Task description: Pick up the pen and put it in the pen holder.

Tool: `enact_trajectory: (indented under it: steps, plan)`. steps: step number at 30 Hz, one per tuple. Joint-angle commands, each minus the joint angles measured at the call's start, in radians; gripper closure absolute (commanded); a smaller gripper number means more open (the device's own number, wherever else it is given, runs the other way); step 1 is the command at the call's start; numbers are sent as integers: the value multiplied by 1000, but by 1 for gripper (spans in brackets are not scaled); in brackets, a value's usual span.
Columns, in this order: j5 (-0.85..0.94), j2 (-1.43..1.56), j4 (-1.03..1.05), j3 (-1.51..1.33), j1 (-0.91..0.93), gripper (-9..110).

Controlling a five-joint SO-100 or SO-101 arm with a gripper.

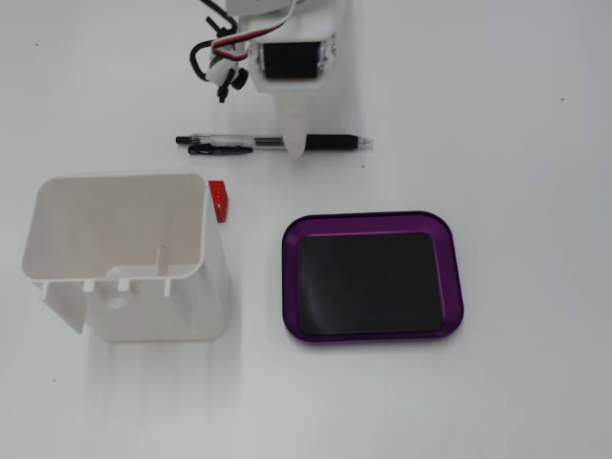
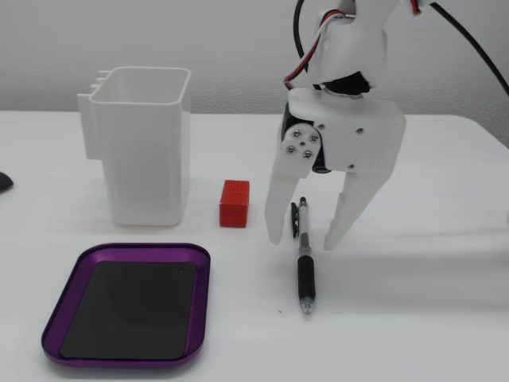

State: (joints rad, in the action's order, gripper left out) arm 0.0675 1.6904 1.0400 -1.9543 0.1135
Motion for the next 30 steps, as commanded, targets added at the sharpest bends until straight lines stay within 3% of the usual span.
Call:
enact_trajectory:
  steps: [1, 17, 30]
  plan:
    - [5, -44, -52, 23, 23, 86]
    - [51, -133, -61, 21, 34, 87]
    - [123, -127, -71, -41, 144, 87]
